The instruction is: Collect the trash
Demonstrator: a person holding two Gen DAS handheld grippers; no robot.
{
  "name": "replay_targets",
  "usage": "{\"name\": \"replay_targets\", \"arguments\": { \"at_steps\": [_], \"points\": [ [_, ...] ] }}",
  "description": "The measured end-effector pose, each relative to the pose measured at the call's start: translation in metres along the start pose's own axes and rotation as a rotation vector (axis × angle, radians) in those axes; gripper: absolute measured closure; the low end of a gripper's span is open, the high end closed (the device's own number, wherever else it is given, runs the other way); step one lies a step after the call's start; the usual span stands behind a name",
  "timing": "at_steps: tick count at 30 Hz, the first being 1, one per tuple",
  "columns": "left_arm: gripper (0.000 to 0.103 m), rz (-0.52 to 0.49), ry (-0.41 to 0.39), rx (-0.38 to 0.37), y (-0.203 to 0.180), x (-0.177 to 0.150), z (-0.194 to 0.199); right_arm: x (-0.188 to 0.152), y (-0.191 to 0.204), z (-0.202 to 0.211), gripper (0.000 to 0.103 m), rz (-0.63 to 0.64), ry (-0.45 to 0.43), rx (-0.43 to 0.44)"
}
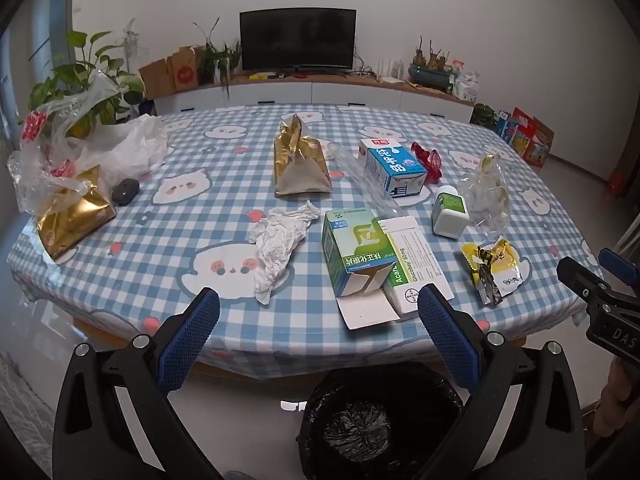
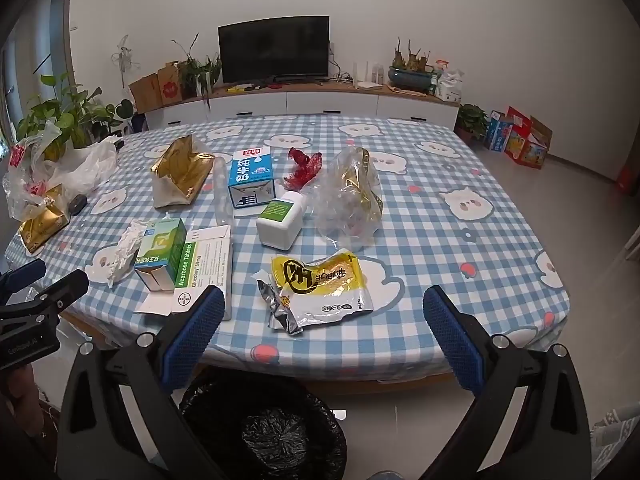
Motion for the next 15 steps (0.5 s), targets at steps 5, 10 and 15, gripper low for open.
{"name": "replay_targets", "arguments": {
  "at_steps": [5,10,15],
  "points": [
    [0.006,-0.002,-0.003,-0.001,0.0006,0.0001,0.0007,0.0016,0.0012,0.0012,0.008,0.0,-0.002,0.001],
    [0.006,-0.008,-0.005,0.01,0.0005,0.0004,0.0032,0.0021,0.0016,0.0014,0.008,-0.001,-0.003,0.0],
    [0.006,-0.012,-0.01,0.018,-0.0005,0.001,0.0057,0.0009,0.0006,0.0011,0.008,-0.002,-0.003,0.002]
  ]
}}
Point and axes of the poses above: each gripper's, at about its wrist camera, not at the fingertips, and z roughly against the way its jaws point, y to its left, x to its top, the point moved 3 cm from there along -z, roughly the way its jaws point, and after that the axes turned 1 degree about -z, right-handed, at the moved point
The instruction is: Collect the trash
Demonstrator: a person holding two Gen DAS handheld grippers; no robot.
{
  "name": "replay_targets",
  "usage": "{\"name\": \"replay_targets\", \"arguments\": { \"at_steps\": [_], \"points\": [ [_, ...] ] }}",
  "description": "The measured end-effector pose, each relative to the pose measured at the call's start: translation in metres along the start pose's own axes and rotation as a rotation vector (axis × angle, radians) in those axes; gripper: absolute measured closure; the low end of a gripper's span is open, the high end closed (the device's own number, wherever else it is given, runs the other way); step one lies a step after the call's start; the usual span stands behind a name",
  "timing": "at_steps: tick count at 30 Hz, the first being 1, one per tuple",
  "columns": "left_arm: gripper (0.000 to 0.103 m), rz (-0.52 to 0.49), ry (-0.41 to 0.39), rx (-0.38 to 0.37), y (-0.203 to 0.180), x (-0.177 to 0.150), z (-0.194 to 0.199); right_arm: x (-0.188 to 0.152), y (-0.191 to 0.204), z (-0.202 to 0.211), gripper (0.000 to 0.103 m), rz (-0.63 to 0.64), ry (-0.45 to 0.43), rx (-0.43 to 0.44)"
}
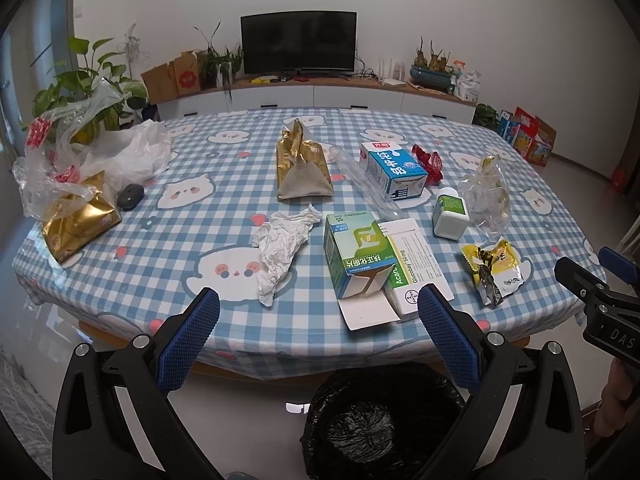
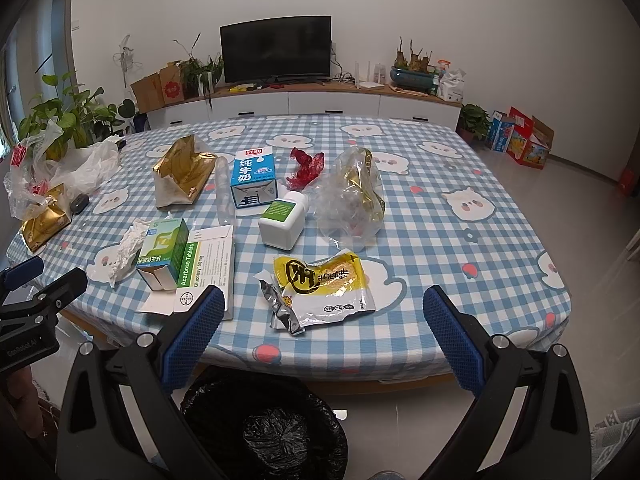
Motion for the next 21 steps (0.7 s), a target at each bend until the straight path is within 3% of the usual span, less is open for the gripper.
{"name": "replay_targets", "arguments": {
  "at_steps": [21],
  "points": [
    [0.006,-0.008,-0.002,0.015,0.0005,0.0009,0.0048,0.0004,0.0011,0.0007,0.008,0.001,-0.003,0.002]
  ]
}}
Point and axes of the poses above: each gripper's, at about its wrist camera, not at the fingertips, and z roughly against the way its jaws point, y to its left, x to its top, the point moved 3 cm from there along -z, roughly the way its jaws point, and after that the axes turned 1 degree about -z, right-handed, at the moved point
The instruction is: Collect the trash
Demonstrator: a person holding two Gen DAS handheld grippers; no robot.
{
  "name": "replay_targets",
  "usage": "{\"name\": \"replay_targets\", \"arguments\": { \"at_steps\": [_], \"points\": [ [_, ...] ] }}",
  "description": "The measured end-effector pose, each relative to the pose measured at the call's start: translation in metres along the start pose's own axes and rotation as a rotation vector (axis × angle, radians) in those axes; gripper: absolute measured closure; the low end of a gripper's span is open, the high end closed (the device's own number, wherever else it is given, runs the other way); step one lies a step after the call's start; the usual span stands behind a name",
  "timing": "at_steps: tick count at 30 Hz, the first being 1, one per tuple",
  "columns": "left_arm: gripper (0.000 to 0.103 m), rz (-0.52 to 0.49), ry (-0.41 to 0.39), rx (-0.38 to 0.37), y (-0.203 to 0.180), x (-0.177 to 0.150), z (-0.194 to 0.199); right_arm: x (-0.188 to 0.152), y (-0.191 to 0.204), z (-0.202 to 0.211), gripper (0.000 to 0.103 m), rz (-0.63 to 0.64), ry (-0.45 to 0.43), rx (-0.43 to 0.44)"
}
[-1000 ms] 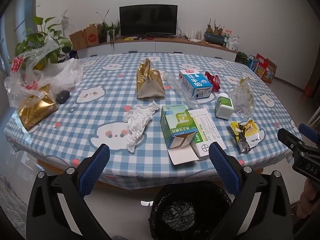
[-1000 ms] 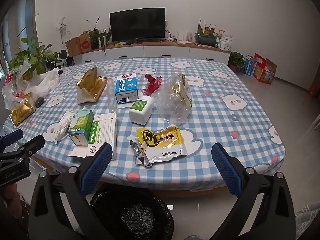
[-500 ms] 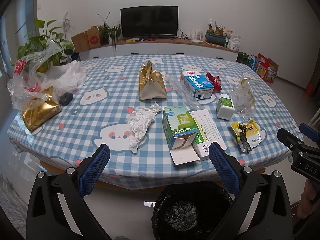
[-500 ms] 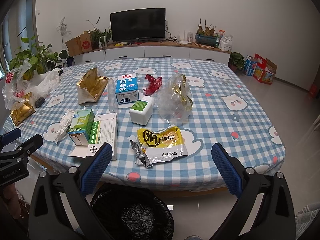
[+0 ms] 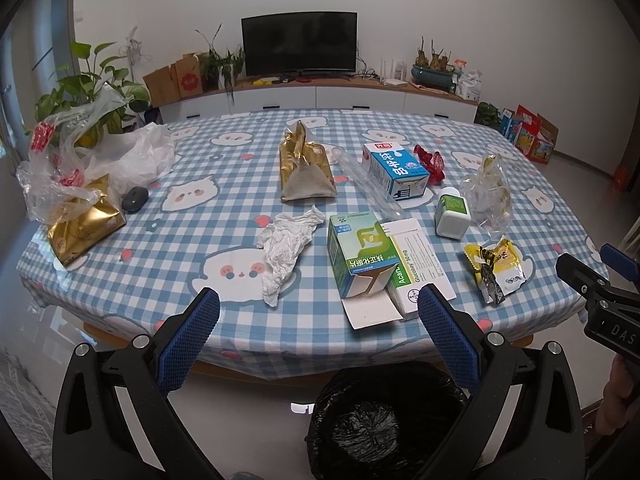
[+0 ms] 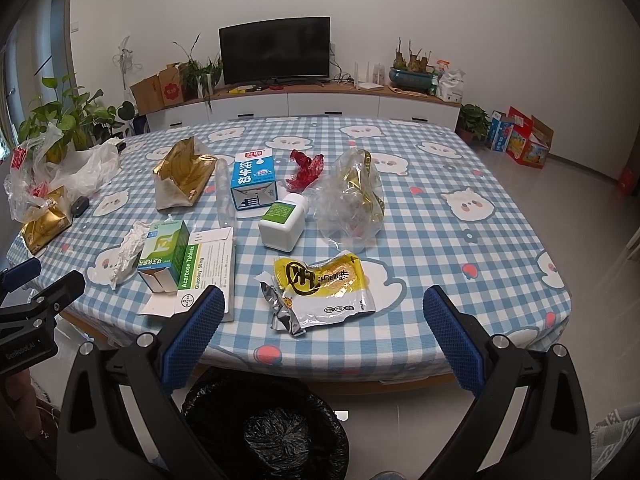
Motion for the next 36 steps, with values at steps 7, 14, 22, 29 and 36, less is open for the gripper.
{"name": "replay_targets", "arguments": {
  "at_steps": [7,14,22,29,36],
  "points": [
    [0.006,0.001,-0.001,-0.001,-0.0004,-0.0001,-0.0001,0.0003,0.0001,0.0003,0.008,0.0,0.0,-0.001],
    [0.006,-0.005,0.003,-0.004,-0.0006,-0.0015,-0.0002,0.0002,0.0001,0.0002,0.008,-0.001,0.0,0.0],
    [0.006,-0.006,0.005,-0.004,-0.0009,-0.0014,-0.0002,0.0002,0.0003,0.0001,0.008,-0.001,0.0,-0.001],
    [0.006,-0.007,0.005,-0.005,-0.0017,-0.0017,-0.0001,0.0002,0.0004,0.0001,0.008,-0.002,0.0,0.0],
    [0.006,-0.006,0.006,-0.006,-0.0027,-0.002,-0.0001,0.0001,0.0007,0.0,0.008,0.001,0.001,-0.003]
  ]
}}
Point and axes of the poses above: each gripper's, at about its wrist camera, not at the fingertips, and z roughly against the way its jaws point, y to its left, x to its top, the point moved 3 cm from there along -z, roughly the way its jaws point, and after that the axes turned 1 degree about -z, right-handed, at the moved point
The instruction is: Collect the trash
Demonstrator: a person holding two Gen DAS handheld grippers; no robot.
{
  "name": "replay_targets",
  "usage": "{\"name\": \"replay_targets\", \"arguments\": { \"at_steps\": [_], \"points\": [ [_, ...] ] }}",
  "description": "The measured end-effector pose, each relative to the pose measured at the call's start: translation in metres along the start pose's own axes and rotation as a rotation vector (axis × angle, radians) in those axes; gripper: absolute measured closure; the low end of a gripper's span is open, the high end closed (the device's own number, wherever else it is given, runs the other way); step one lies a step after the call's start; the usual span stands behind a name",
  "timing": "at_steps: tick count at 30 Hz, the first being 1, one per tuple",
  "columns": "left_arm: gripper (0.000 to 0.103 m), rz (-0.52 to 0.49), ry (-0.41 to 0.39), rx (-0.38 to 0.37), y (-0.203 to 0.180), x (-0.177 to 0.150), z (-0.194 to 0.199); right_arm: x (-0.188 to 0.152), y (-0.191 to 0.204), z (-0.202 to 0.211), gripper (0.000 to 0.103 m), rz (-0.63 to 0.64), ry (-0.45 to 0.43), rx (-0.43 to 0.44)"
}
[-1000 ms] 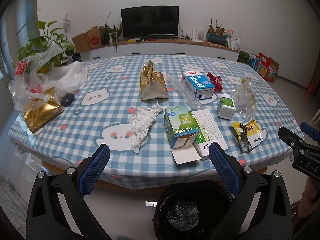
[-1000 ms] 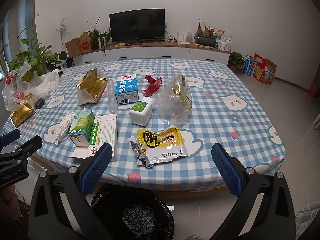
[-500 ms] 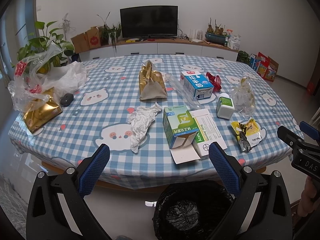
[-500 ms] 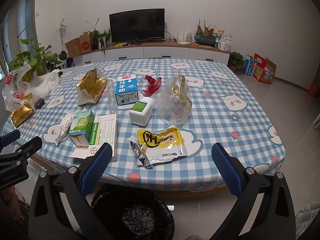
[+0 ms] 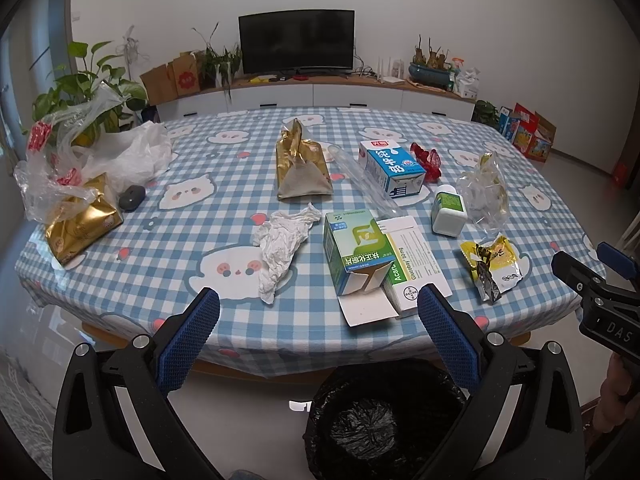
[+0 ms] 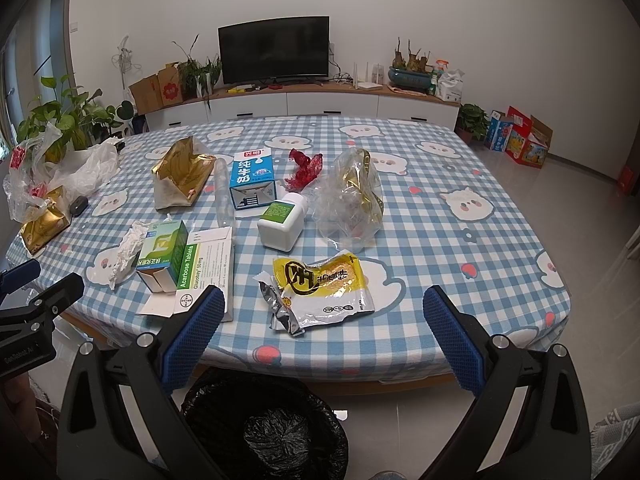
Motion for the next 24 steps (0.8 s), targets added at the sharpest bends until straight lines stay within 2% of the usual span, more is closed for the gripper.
{"name": "replay_targets", "arguments": {
  "at_steps": [10,16,24],
  "points": [
    [0.006,-0.007,-0.009,-0.005,-0.01,0.008,0.013,0.008,-0.002,0.014,0.008,-0.001,-0.022,0.003],
    [0.006,0.002,0.018,-0.018,-0.011,0.022,0.02,0.027,-0.008,0.026,0.008,0.013,-0.032,-0.015],
    [0.006,-0.014,0.059,0.008,-0.016,0.048,-0.007,0.047,-0.016,0.0,0.008,0.044,-0.01,-0.028]
  ]
}}
Point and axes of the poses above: each gripper's, at about its wrist camera, not at the fingertips, and z roughly against the way its jaws point, y to its left, x to its top, the point moved 3 cm from there along -z, roughly the way its jaws point, and after that the axes turned 1 degree about -z, right-handed, at the moved point
